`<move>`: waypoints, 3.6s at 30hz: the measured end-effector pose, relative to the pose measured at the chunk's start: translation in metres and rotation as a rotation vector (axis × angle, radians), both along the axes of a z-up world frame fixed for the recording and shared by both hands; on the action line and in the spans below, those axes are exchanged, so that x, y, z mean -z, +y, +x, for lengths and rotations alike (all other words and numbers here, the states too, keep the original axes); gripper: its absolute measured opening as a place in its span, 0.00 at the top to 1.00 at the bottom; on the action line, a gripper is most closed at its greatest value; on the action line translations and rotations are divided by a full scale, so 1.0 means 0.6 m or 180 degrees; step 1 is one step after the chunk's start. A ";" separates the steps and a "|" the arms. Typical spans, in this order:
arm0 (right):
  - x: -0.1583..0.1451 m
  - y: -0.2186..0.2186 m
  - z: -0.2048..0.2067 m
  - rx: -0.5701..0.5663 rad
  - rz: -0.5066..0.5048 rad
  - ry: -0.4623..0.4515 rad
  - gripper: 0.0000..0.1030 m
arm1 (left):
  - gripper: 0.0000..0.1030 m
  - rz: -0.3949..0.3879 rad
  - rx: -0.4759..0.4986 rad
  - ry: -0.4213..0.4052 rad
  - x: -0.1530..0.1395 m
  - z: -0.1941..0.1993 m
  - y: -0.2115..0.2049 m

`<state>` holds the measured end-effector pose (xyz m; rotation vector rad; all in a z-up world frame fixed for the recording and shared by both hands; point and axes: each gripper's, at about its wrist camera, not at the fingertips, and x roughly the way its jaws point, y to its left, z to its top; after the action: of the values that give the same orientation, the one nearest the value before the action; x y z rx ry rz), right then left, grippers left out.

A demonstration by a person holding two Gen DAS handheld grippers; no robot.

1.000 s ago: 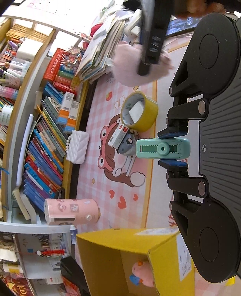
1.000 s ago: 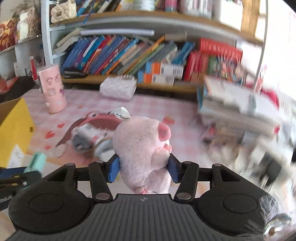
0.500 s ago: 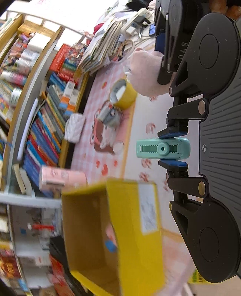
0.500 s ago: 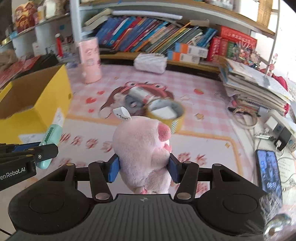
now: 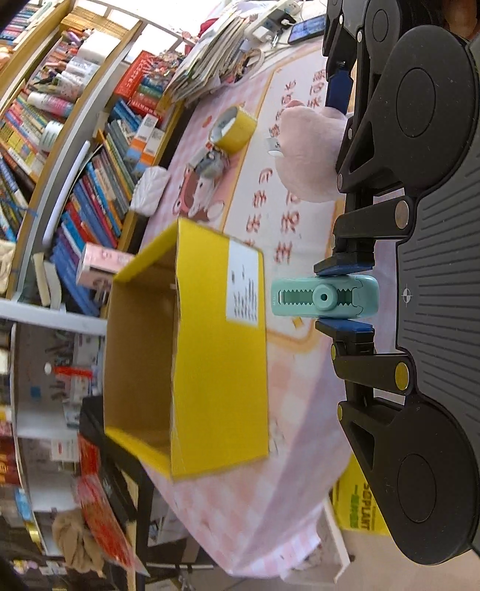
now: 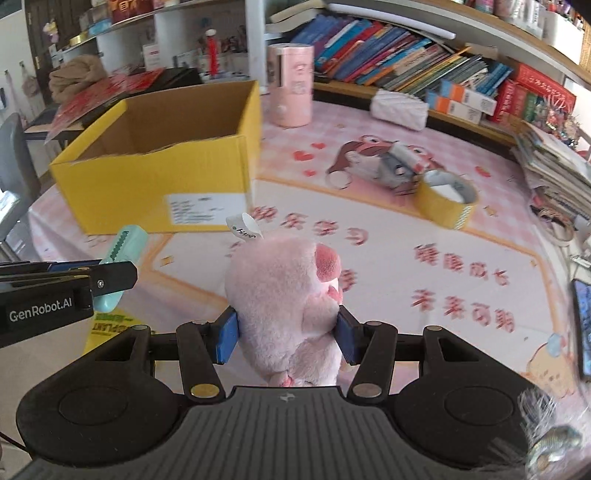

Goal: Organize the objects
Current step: 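Carry the green dispenser and pink pig toward the yellow box with both grippers, then open the left gripper over the box dropping the dispenser while the right gripper releases the pig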

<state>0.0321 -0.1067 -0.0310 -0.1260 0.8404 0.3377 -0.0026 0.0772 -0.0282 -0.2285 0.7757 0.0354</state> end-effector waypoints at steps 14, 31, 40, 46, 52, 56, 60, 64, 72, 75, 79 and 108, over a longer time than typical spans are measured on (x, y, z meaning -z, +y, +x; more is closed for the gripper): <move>-0.012 0.095 -0.053 -0.0231 0.0055 -0.0095 0.51 | 0.78 0.0052 -0.0161 -0.0212 -0.022 -0.057 0.080; -0.048 0.099 -0.043 -0.0160 -0.0005 -0.0344 0.51 | 0.78 -0.0018 -0.0194 -0.0449 -0.057 -0.040 0.101; -0.111 0.104 0.035 -0.0100 0.0189 -0.0753 0.51 | 0.78 0.0221 -0.0277 -0.0692 -0.095 0.023 0.109; -0.142 0.120 0.106 -0.0218 0.0264 -0.0943 0.51 | 0.78 0.0260 -0.0378 -0.0701 -0.096 0.085 0.116; -0.153 0.138 0.179 -0.0350 0.0275 -0.1040 0.51 | 0.78 0.0323 -0.0435 -0.0681 -0.087 0.153 0.115; -0.153 0.150 0.224 -0.0423 0.0270 -0.1088 0.51 | 0.78 0.0434 -0.0449 -0.0612 -0.074 0.191 0.113; -0.149 0.164 0.260 -0.0522 0.0269 -0.1081 0.51 | 0.78 0.0510 -0.0463 -0.0481 -0.056 0.225 0.111; -0.140 0.180 0.285 -0.0654 0.0237 -0.1043 0.51 | 0.78 0.0579 -0.0469 -0.0343 -0.035 0.250 0.111; -0.113 0.214 0.328 -0.0878 0.0102 -0.0910 0.51 | 0.78 0.0665 -0.0466 -0.0054 0.002 0.283 0.112; -0.099 0.225 0.338 -0.0966 0.0051 -0.0840 0.51 | 0.78 0.0653 -0.0431 0.0027 0.014 0.289 0.109; -0.077 0.239 0.352 -0.1044 -0.0017 -0.0680 0.51 | 0.78 0.0653 -0.0419 0.0096 0.027 0.293 0.105; -0.020 0.300 0.356 -0.1552 -0.0359 -0.0448 0.42 | 0.58 0.0829 -0.0367 0.0036 0.013 0.274 0.084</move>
<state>0.2458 0.0732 -0.0188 -0.4587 0.6821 0.7302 0.1617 0.1274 -0.0362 -0.0254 0.7603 0.2452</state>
